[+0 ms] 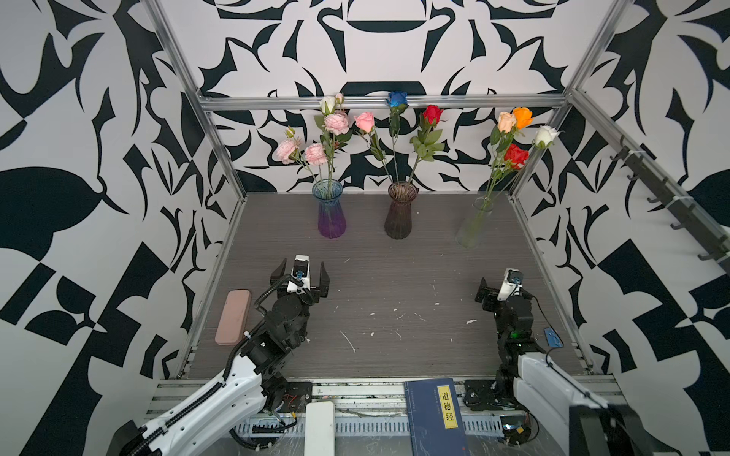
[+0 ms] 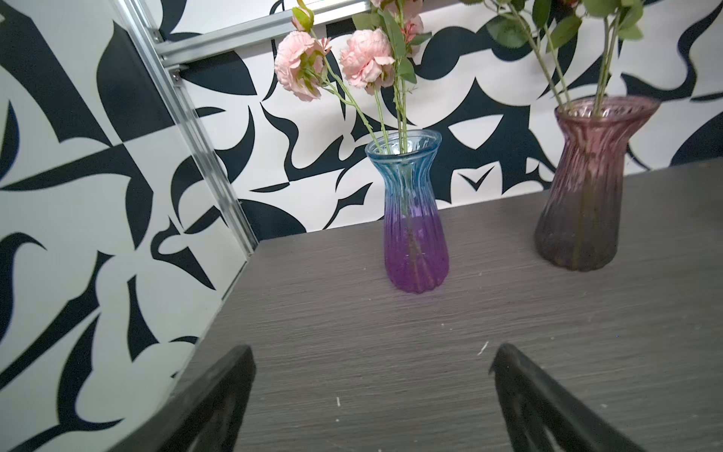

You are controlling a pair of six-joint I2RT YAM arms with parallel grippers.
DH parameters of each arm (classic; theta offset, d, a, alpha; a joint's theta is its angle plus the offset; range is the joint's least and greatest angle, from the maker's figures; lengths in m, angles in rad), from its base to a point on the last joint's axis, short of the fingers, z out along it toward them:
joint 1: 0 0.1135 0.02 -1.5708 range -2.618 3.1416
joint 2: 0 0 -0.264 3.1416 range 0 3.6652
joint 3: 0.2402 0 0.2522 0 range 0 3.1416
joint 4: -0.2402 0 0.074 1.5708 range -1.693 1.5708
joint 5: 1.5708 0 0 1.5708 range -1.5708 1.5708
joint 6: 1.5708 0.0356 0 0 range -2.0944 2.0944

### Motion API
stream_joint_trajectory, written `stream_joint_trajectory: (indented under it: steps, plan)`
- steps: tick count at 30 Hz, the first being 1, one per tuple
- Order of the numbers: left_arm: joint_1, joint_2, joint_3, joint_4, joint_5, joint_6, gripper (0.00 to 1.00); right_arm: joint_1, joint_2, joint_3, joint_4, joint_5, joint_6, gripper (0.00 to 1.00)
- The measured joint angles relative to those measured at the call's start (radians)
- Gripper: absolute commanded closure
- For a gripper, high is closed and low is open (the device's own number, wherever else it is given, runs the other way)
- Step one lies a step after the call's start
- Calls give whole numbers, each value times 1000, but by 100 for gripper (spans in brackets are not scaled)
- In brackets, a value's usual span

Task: Arrange flowers in a vase
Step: Reset both arms

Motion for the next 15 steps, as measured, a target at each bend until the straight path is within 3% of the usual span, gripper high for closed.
stream_joint_trajectory:
  steps: [10,15]
  plan:
    - [287,221,-50,169,130,54,1,93,602,57,517,-52,-64,1]
    - [391,449,-79,369,183,-15,1,109,662,117,536,-55,-92,1]
